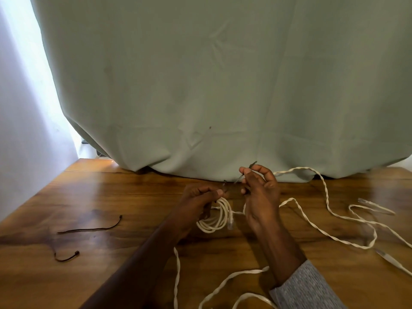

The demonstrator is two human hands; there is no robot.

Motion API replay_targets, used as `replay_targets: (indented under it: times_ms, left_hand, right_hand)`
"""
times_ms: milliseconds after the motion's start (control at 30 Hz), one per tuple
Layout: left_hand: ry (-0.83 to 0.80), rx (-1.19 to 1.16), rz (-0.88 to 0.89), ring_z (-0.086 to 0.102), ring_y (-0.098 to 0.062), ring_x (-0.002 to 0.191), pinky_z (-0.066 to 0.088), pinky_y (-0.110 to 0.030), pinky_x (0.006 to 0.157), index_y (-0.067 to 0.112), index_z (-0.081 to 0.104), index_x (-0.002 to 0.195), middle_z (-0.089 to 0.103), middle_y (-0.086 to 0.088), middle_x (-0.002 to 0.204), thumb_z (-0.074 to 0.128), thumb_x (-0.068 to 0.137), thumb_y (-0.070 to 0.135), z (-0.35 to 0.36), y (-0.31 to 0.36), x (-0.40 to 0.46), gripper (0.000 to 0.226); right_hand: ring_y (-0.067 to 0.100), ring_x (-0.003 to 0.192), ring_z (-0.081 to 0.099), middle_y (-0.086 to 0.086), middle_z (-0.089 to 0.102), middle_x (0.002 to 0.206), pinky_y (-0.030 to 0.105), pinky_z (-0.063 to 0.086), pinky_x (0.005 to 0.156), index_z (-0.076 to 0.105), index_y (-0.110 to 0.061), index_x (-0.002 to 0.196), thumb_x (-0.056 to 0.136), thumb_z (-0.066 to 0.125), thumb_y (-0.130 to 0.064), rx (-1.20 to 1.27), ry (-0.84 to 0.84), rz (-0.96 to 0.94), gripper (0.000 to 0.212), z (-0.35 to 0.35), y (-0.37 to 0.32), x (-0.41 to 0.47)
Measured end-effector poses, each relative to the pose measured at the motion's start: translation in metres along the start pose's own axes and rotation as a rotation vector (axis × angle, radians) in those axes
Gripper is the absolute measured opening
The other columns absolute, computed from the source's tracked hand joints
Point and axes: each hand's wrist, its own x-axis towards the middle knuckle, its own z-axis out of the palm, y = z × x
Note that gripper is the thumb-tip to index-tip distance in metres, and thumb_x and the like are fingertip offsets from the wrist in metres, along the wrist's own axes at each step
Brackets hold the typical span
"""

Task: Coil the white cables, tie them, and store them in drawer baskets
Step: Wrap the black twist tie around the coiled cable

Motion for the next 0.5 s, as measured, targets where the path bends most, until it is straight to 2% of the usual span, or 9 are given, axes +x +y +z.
replay_targets:
  times_ms: [167,233,300,433,500]
  left_hand:
    - [-0.027,-0.019,0.041,0.038,-0.009,0.045,0.031,-0.022,0.044,0.007,0.073,0.08,0.052,-0.009,0.063,0.062,0.096,0.015,-0.0015,0.0021,-0.0016,0.021]
    - [-0.032,-0.032,0.08,0.036,-0.011,0.043,0.03,-0.022,0.043,-0.004,0.068,0.081,0.049,-0.011,0.061,0.064,0.093,0.019,-0.0032,0.0037,-0.0012,0.026]
    - [-0.02,-0.058,0.107,0.035,-0.011,0.04,0.028,-0.022,0.042,-0.005,0.07,0.083,0.049,-0.012,0.059,0.064,0.088,0.019,-0.0047,0.0048,-0.0004,0.025]
    - [-0.019,-0.073,0.136,0.035,-0.009,0.038,0.027,-0.023,0.042,0.004,0.074,0.081,0.053,-0.009,0.057,0.063,0.087,0.017,-0.006,0.0055,0.0001,0.018]
    - [-0.027,-0.052,0.146,0.036,-0.009,0.039,0.028,-0.022,0.042,0.005,0.074,0.081,0.054,-0.009,0.057,0.063,0.088,0.018,-0.0067,0.0057,0.0,0.018]
  right_hand:
    - [0.018,0.061,0.056,0.005,0.073,0.085,0.032,0.048,0.051,0.074,-0.01,0.099,0.088,0.072,-0.003,-0.292,-0.21,-0.29,0.013,-0.0021,0.0033,-0.0019]
    - [0.019,0.055,0.053,0.002,0.071,0.079,0.032,0.046,0.046,0.075,-0.009,0.101,0.09,0.07,-0.001,-0.328,-0.283,-0.298,0.014,-0.0028,0.0053,-0.0028]
    - [0.022,0.054,0.052,0.002,0.069,0.073,0.033,0.045,0.045,0.076,-0.009,0.099,0.091,0.068,0.0,-0.35,-0.319,-0.282,0.015,-0.0033,0.0062,-0.0036]
    - [0.031,0.064,0.062,0.005,0.073,0.082,0.037,0.053,0.05,0.075,-0.015,0.093,0.092,0.065,0.001,-0.373,-0.343,-0.281,0.019,-0.0031,0.0081,-0.0057]
    - [0.026,0.076,0.069,0.002,0.074,0.089,0.034,0.058,0.057,0.075,-0.016,0.093,0.093,0.064,0.002,-0.393,-0.336,-0.277,0.021,-0.003,0.0087,-0.0061]
